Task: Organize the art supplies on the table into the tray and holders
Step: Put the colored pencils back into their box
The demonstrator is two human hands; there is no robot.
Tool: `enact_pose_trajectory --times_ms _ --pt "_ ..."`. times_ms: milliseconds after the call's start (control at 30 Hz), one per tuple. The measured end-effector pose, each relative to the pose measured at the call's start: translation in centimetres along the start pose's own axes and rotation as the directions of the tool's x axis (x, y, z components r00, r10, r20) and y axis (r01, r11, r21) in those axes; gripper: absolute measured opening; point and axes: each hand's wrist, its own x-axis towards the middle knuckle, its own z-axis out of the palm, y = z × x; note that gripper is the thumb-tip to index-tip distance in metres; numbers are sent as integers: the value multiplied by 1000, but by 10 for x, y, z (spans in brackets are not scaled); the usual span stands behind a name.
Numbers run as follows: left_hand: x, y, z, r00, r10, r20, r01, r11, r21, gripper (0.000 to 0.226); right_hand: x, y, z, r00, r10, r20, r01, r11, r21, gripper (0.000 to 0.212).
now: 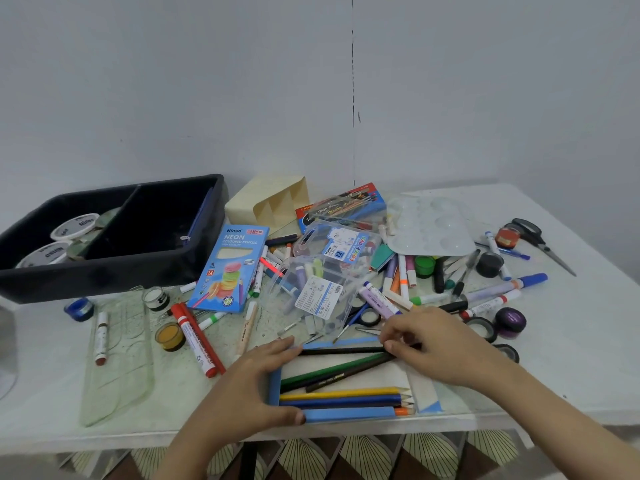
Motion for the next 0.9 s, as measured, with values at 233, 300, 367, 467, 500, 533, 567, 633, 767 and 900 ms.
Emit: enact_pose_trajectory --times_ms 233,300,367,467,500,533,567,633,767,900 --pt "1 0 -1 1000 -15 20 16 1000 -18 74 -8 7 2 1000 9 12 -9 1000 -7 14" --pt "1 0 -1 1000 -19 18 19 1000 -17 74 -9 9 4 1000 -7 6 7 1000 -5 11" --pt "1 1 -1 1000 -17 19 17 1000 -9 73 -10 12 12 999 -43 -24 43 999 5 10" --pt "1 3 2 1000 0 16 0 1000 -16 70 -14 10 26 995 -70 -64 71 997 11 24" --pt "1 4 3 1000 8 22 -8 1000 -17 70 -16 8 30 996 -76 -56 77 997 8 33" --pt "1 5 4 999 18 30 -17 1000 -10 71 -18 6 33 996 -84 -35 85 996 2 43" --pt "1 7 5 999 28 35 -28 1000 6 72 -21 5 35 997 -82 -13 82 997 -10 54" --pt "2 10 7 998 46 35 -47 998 41 72 -26 4 36 997 -73 -8 73 997 -17 63" --pt "3 14 13 998 47 31 -50 992 117 73 -31 6 36 994 -73 -83 71 997 -24 64" --pt "5 13 21 999 43 31 -48 983 175 72 -36 8 46 988 -98 -120 77 983 -167 54"
